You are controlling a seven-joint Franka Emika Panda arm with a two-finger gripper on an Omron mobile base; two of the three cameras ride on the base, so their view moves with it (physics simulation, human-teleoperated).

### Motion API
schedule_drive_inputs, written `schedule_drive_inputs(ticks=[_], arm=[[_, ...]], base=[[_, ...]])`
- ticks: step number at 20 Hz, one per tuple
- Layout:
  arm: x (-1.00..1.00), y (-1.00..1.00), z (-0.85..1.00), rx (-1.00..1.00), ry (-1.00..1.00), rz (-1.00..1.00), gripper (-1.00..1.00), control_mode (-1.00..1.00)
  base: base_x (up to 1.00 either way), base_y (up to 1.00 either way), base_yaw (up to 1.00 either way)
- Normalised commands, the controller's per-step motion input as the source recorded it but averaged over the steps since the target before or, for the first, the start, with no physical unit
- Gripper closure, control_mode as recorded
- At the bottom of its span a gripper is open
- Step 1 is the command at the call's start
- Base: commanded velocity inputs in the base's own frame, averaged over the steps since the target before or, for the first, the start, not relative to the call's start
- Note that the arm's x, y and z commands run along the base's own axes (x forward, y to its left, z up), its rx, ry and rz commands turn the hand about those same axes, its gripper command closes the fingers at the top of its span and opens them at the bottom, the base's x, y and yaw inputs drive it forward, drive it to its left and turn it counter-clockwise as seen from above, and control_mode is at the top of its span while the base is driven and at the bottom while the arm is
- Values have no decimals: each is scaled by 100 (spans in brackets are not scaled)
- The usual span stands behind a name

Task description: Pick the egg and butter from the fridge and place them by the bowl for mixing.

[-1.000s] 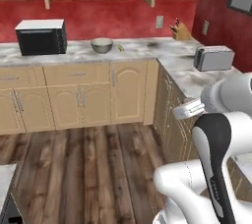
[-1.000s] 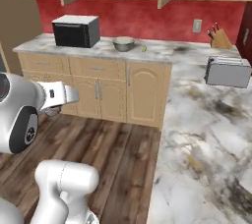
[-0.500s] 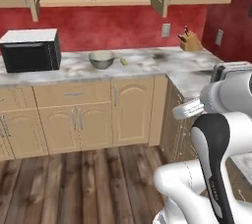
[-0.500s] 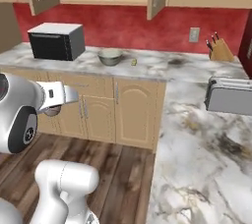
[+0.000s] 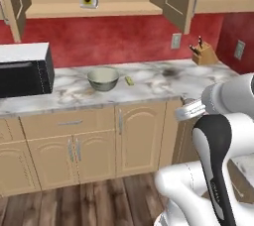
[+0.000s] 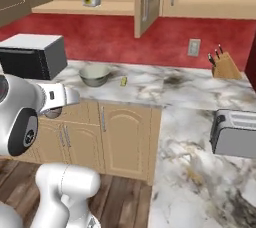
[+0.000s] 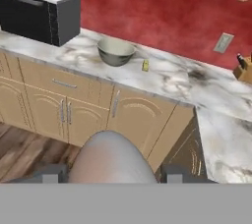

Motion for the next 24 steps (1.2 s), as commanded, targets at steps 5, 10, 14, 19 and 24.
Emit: schedule_drive_inputs(ticks=[5, 10, 14, 19, 24], arm=[[0, 0, 0, 0, 0, 0, 100, 100], [0, 0, 0, 0, 0, 0, 100, 100], [0, 0, 0, 0, 0, 0, 100, 100], [0, 0, 0, 0, 0, 0, 100, 100], [0, 0, 0, 0, 0, 0, 100, 100]], base=[[100, 36, -12], [91, 49, -2], [24, 16, 0], [18, 0, 0], [48, 0, 0]])
